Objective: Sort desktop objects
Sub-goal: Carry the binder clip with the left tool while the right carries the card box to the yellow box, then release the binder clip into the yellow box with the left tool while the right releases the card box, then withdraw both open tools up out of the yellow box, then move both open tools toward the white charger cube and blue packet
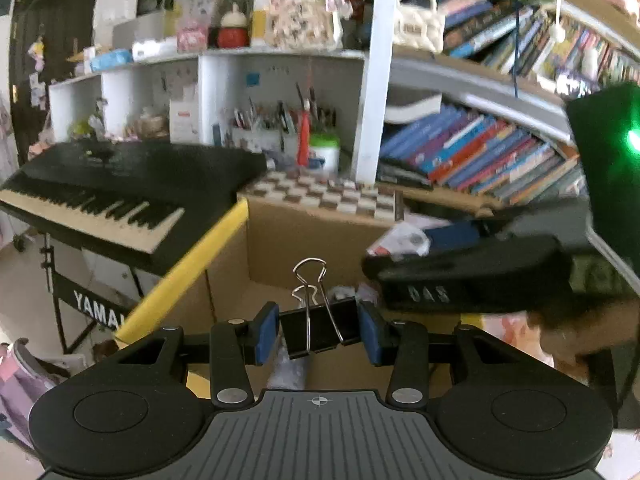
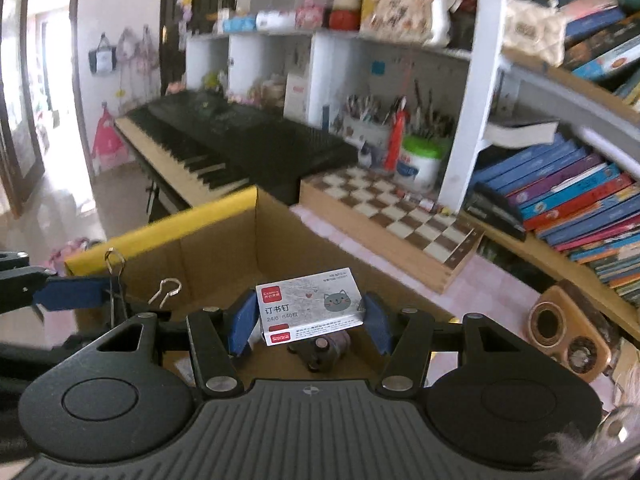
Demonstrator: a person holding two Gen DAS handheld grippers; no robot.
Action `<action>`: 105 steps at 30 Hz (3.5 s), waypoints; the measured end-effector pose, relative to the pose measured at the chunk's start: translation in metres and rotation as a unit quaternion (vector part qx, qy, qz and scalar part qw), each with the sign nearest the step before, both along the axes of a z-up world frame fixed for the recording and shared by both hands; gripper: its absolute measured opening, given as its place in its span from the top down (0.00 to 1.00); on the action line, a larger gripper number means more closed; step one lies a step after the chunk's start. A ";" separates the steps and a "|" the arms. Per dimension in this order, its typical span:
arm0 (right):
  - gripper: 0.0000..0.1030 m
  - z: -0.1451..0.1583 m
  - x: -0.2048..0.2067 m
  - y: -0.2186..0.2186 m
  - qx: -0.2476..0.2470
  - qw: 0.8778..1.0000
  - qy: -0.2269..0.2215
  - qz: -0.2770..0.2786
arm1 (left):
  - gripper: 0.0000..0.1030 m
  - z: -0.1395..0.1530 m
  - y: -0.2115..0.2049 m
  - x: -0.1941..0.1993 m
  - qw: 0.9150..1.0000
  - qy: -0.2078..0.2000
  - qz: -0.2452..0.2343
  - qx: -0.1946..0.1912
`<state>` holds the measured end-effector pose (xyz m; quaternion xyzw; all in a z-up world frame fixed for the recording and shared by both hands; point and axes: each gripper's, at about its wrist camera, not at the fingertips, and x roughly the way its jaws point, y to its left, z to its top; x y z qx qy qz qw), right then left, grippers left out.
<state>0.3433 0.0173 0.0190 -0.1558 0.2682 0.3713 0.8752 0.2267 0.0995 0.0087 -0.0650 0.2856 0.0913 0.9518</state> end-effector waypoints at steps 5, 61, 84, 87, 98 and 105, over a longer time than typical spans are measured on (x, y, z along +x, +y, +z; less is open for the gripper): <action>0.47 -0.012 0.014 0.019 -0.044 0.998 0.017 0.040 | 0.60 -0.018 -0.006 0.014 0.999 0.046 -0.025 -0.007; 0.24 0.025 -0.076 -0.056 0.067 0.989 -0.008 -0.133 | 0.17 0.022 0.021 -0.091 0.998 -0.056 0.016 0.032; 0.24 -0.005 -0.221 -0.091 0.068 0.975 -0.024 -0.208 | 0.16 0.009 0.023 -0.177 0.999 -0.043 0.005 0.006; 0.24 -0.010 -0.236 -0.090 0.063 0.976 -0.020 -0.207 | 0.16 0.006 0.022 -0.187 0.999 -0.039 0.003 0.005; 0.23 -0.027 -0.281 -0.086 0.052 0.978 -0.005 -0.203 | 0.16 -0.005 0.015 -0.214 1.000 -0.017 -0.011 -0.003; 0.22 -0.039 -0.302 -0.086 0.045 0.977 0.020 -0.206 | 0.16 -0.015 0.009 -0.228 1.000 0.003 -0.022 -0.011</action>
